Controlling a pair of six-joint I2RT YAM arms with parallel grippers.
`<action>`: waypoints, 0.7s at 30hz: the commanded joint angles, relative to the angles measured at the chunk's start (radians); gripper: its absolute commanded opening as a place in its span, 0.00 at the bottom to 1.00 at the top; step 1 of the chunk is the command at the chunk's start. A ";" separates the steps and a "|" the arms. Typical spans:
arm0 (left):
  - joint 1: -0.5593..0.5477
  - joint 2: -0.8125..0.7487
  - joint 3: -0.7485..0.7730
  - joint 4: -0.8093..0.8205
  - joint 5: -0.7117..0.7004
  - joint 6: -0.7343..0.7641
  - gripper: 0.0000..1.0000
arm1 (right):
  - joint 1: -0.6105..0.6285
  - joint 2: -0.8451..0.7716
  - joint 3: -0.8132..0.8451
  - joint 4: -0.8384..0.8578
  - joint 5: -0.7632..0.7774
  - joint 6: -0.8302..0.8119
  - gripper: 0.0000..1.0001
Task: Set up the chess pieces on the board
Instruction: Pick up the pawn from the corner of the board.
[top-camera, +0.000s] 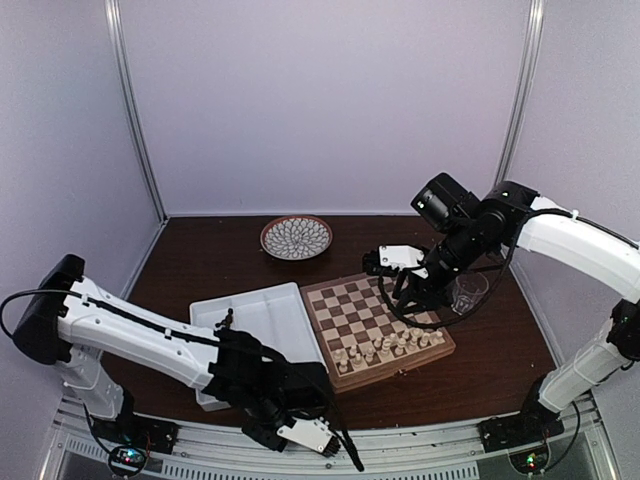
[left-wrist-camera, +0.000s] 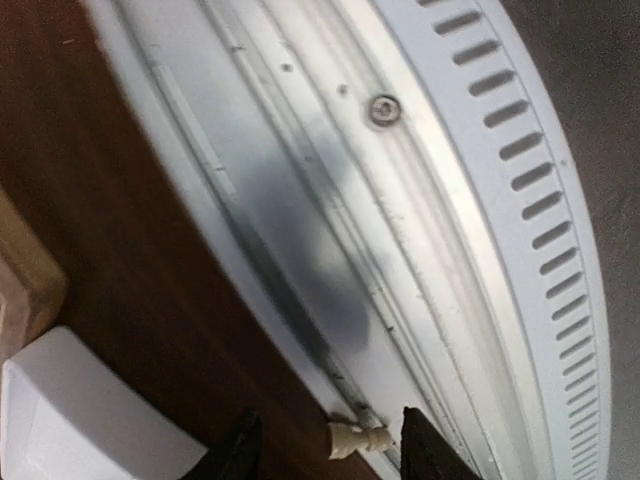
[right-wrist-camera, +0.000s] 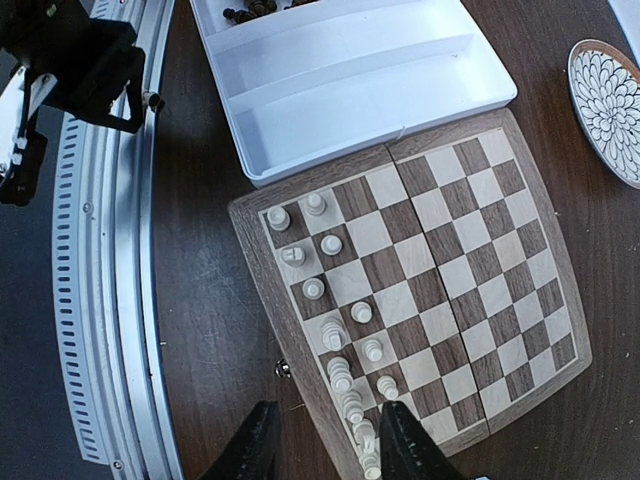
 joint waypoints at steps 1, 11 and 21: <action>0.068 -0.112 -0.042 0.015 -0.056 -0.095 0.47 | -0.006 -0.001 0.029 -0.008 -0.007 0.011 0.37; 0.080 -0.089 -0.120 0.027 -0.130 -0.052 0.50 | -0.006 -0.007 0.026 -0.010 -0.003 0.010 0.37; 0.075 -0.029 -0.093 0.063 -0.056 0.001 0.50 | -0.009 0.003 0.027 -0.010 -0.003 0.009 0.37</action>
